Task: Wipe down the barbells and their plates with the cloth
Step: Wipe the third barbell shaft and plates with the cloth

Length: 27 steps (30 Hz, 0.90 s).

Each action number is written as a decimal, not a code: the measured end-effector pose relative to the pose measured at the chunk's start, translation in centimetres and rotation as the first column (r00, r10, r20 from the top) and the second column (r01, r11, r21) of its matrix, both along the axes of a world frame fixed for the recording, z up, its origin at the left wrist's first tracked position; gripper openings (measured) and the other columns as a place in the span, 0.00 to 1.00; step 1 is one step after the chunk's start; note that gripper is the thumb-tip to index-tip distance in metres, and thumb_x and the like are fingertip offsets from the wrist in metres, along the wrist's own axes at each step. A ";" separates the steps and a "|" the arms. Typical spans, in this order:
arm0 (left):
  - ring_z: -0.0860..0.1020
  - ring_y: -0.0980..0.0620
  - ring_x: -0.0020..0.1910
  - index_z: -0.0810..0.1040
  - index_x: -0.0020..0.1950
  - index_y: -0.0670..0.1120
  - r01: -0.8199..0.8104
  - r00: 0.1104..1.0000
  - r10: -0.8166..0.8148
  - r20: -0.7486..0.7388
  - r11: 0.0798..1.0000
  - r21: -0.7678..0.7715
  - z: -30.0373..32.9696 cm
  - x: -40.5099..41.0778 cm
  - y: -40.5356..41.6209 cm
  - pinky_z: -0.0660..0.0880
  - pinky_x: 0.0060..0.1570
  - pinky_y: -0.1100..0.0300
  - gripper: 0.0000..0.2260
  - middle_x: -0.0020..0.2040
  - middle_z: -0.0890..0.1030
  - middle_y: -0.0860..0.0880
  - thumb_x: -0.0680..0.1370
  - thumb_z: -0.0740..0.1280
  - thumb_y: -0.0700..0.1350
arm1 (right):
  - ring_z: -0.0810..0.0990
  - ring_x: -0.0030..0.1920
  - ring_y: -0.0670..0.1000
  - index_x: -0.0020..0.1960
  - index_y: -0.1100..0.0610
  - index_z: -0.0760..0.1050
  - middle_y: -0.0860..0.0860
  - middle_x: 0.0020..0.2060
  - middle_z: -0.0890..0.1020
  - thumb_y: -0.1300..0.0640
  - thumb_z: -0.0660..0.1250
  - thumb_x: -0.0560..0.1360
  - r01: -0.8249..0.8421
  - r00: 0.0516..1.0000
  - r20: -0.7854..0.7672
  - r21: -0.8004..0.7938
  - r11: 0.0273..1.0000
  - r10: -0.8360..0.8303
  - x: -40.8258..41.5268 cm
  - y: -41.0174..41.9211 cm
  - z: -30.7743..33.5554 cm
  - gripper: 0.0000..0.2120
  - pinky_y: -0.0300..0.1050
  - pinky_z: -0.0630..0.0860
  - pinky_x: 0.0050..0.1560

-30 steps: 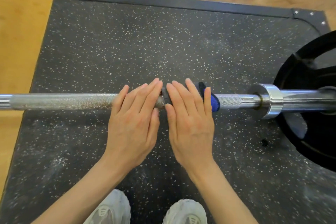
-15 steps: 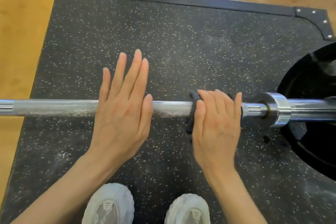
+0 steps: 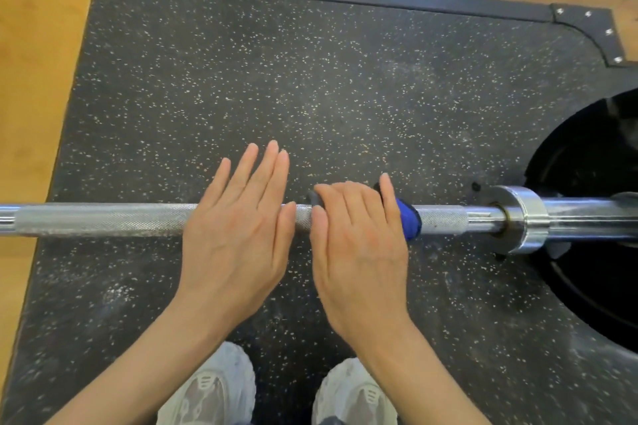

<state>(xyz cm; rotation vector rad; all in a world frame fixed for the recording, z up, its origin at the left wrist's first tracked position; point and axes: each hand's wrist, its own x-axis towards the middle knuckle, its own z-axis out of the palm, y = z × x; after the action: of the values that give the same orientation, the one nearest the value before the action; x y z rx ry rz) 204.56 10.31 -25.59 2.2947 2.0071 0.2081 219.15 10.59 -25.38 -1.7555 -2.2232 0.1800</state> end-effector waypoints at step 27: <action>0.61 0.43 0.79 0.71 0.75 0.40 0.017 1.000 -0.017 0.001 0.994 0.110 -0.7 0.5 -2.1 0.53 0.79 0.48 0.24 0.77 0.68 0.45 0.85 0.47 0.48 | 0.70 0.36 0.54 0.46 0.54 0.79 0.49 0.35 0.76 0.60 0.45 0.83 -0.047 0.992 0.111 -0.060 0.997 0.053 0.6 0.1 0.2 0.23 0.51 0.72 0.44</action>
<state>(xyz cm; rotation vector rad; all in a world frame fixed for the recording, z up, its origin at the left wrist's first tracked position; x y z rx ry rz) 205.02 8.21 -26.24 2.3740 2.0230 0.3279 219.71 10.73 -25.22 -1.7816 -2.3652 0.1602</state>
